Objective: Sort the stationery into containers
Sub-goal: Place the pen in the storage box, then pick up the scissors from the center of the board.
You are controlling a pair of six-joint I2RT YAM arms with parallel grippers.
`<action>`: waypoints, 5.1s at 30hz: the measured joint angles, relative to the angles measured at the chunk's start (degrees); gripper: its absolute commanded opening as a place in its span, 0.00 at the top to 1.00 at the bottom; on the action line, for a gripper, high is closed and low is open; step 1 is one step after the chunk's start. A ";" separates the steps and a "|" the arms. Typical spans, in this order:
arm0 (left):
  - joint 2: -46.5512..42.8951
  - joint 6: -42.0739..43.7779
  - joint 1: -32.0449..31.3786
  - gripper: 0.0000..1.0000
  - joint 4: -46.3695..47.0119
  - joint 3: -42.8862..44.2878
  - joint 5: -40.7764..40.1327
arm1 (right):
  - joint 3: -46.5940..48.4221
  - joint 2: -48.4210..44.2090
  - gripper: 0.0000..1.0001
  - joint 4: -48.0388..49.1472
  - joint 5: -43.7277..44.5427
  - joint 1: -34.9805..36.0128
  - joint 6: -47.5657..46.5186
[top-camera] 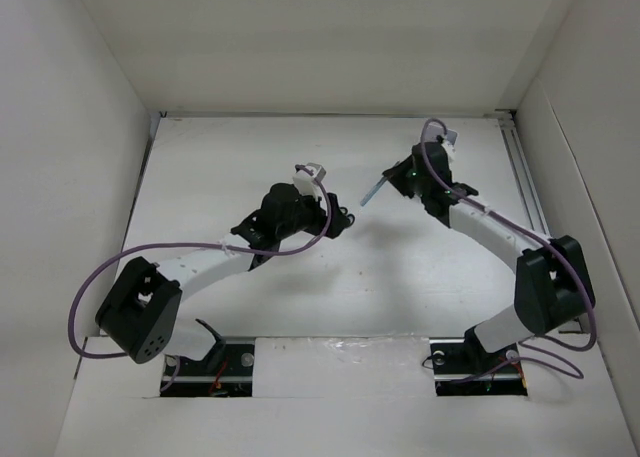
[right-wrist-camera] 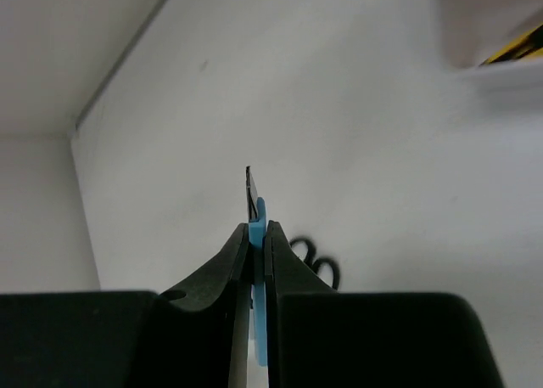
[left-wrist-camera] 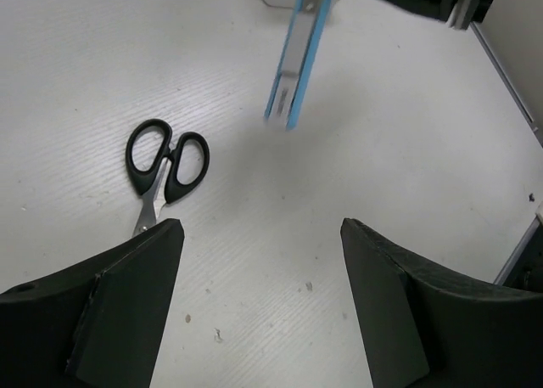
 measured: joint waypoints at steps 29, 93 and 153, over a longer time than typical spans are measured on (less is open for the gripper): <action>-2.56 -0.48 0.04 0.28 -0.55 -1.86 -5.40 | 16.87 13.33 1.00 -15.56 52.35 -8.55 5.66; 26.03 7.96 -4.42 0.74 -17.03 16.72 -21.16 | -4.15 -6.23 0.52 -5.31 12.83 1.70 6.78; 11.58 3.23 -4.46 0.60 -15.06 11.19 -6.34 | -6.56 7.30 1.00 8.15 -20.33 3.52 3.19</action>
